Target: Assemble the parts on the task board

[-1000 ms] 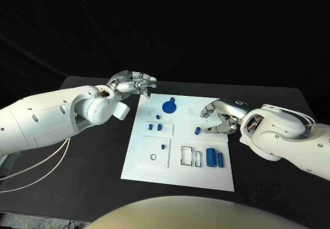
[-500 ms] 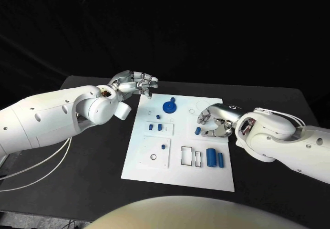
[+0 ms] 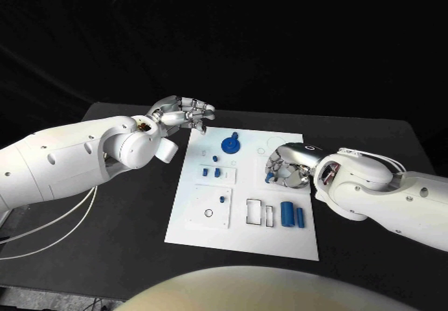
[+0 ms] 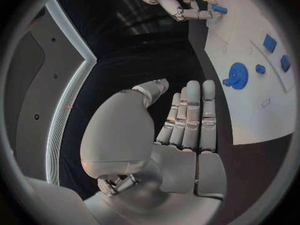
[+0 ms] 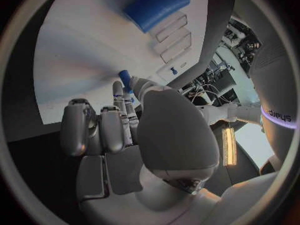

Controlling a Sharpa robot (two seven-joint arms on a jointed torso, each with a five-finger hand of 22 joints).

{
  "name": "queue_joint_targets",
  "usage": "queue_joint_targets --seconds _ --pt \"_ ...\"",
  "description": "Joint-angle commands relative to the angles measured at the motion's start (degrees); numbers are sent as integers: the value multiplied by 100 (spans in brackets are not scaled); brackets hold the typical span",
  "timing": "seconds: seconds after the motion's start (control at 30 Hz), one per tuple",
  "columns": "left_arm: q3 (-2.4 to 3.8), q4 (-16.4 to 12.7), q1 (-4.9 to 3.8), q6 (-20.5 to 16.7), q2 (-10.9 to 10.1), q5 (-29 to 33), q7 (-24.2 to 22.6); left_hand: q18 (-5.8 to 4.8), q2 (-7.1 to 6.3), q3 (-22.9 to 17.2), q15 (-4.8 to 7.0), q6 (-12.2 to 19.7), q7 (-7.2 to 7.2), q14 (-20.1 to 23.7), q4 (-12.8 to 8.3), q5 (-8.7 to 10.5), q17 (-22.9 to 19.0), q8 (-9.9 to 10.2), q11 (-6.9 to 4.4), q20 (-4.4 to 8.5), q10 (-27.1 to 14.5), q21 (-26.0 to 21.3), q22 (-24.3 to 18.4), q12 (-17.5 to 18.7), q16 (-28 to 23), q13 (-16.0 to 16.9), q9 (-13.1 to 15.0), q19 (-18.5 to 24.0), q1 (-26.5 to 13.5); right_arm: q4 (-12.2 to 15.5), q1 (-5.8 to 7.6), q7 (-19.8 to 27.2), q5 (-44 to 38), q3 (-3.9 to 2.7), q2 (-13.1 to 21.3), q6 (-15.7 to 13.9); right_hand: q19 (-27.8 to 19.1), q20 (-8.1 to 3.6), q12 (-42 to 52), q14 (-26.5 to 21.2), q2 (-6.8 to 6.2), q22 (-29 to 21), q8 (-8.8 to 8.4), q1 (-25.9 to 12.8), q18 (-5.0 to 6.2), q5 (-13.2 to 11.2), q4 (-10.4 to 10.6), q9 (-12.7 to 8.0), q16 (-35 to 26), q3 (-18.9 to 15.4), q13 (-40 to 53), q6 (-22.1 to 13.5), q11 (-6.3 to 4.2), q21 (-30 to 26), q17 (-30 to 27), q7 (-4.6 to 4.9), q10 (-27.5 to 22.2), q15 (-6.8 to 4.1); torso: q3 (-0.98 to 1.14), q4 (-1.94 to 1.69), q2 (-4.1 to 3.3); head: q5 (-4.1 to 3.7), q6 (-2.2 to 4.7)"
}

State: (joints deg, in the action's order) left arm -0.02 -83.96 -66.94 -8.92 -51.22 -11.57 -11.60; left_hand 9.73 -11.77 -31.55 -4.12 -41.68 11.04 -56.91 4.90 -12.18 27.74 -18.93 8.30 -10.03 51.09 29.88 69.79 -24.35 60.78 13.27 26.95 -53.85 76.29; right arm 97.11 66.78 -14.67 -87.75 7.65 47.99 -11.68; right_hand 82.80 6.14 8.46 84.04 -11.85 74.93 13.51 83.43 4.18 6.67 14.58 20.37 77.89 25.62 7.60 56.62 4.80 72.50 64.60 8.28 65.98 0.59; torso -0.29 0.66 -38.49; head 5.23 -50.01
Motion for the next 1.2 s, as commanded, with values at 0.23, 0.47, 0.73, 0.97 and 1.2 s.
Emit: queue_joint_targets --seconds 0.23,0.47,0.73,0.97,1.2 --pt "4 -24 -5 99 -5 -9 -13 62 3 29 3 34 76 31 -12 -12 -9 -19 -7 -9 -51 -38 -6 -6 -39 -9 9 37 -31 -34 -44 6 -74 3 -82 41 59 -13 -67 91 -54 920 22 -118 -69 28 -79 22 20 201 5 68 -18 90 -9 -19 113 -57 4 5 4 -6 1" --pt "4 -25 -5 104 -12 -9 -3 62 3 29 3 34 76 31 -12 -12 -9 -19 -7 -9 -51 -38 -6 -6 -39 -9 9 37 -31 -63 -61 -107 -179 3 -107 -32 68 -20 -99 94 -70 937 33 -168 -74 34 -145 39 28 318 13 100 -26 116 -6 -32 163 -66 2 -1 5 -10 1" --pt "4 -18 -5 109 -9 -9 1 62 6 33 1 45 78 31 -9 -10 -9 -34 -6 -12 -56 -42 -12 -13 -40 -10 9 36 -38 49 -70 -169 -287 2 -55 -459 109 -63 -140 103 -45 996 126 -278 -94 14 -447 138 52 764 71 256 -90 219 5 -92 367 -116 2 -1 13 -19 1" --pt "4 10 -5 110 12 -9 3 62 9 33 1 47 78 31 -7 -10 -9 -38 -5 -12 -57 -43 -14 -15 -40 -10 9 36 -40 314 6 -166 -277 -20 81 -759 142 -93 -162 109 -29 1038 203 -420 -111 -3 -636 235 68 953 124 327 -128 301 19 -129 483 -147 2 -3 18 -19 1" --pt "4 41 -4 115 38 -8 3 62 15 34 0 50 79 31 -2 -11 -9 -44 -4 -13 -60 -44 -16 -17 -41 -10 10 36 -46 719 151 -111 -219 -65 191 -948 141 -100 -182 109 -41 1042 222 -499 -110 -32 -685 268 70 987 140 336 -132 298 17 -136 505 -152 0 4 15 7 1"
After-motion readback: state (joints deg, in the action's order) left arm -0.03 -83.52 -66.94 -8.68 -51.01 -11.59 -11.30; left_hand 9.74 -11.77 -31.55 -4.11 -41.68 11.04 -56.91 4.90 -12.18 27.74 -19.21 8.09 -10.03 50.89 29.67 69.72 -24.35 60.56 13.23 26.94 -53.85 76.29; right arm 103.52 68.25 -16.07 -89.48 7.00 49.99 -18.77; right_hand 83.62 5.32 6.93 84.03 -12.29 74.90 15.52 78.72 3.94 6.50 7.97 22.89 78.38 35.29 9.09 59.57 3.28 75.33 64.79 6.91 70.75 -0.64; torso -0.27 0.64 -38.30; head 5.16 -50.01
